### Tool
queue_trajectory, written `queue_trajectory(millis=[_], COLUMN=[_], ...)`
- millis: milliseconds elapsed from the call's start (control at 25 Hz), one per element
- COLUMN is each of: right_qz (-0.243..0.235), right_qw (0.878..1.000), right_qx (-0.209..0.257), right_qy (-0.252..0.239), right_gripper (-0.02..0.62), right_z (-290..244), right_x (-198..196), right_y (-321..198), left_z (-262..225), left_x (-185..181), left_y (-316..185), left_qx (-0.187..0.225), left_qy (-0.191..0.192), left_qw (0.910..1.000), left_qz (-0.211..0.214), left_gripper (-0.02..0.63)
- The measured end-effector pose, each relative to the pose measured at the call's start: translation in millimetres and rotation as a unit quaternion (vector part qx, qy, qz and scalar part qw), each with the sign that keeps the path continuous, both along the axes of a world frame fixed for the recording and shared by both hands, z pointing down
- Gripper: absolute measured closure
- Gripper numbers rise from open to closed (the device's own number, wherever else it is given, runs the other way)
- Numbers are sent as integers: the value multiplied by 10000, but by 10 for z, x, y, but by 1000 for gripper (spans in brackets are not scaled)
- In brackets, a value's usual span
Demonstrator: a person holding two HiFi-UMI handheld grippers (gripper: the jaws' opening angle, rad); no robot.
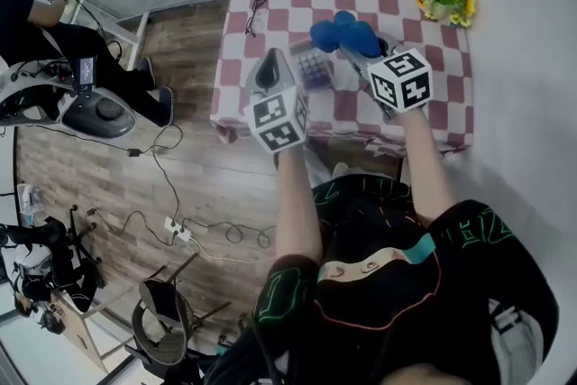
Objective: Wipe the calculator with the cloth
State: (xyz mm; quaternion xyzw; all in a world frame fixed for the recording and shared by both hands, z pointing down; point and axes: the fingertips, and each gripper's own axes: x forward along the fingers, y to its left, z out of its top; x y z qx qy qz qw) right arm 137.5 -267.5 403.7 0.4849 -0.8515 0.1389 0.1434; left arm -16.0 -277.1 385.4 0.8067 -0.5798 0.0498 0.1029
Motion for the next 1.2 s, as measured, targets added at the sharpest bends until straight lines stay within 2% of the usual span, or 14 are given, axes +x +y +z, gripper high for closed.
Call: queue_trajectory(millis=[160, 360, 680, 880, 1080, 1200], right_qz=[630, 722, 1368, 1434, 1397, 1405], right_qw=[9974, 9925, 9810, 9788, 9767, 9764], right_qx=[319, 780, 1221, 1313, 1494, 1537], right_qy=[-117, -598, -631, -642, -654, -576], right_gripper=[474, 474, 474, 474, 472, 472], right_z=[-304, -700, -986, -1025, -1075, -1103], right_x=[380, 531, 843, 888, 919, 935], right_y=[-107, -117, -178, -222, -264, -316], left_z=[-277, -562, -830, -931, -921, -937], left_x=[136, 250, 253, 263, 418, 479], left_y=[-56, -133, -207, -268, -278, -319], left_qx=[344, 672, 971, 1174, 1156, 1170], left_qy=[-218, -294, -456, -397, -46, -56], left_qw=[9991, 9970, 9939, 9919, 9914, 9908], left_qz=[121, 256, 267, 281, 616, 676], left_gripper=[595, 595, 595, 595, 597, 597])
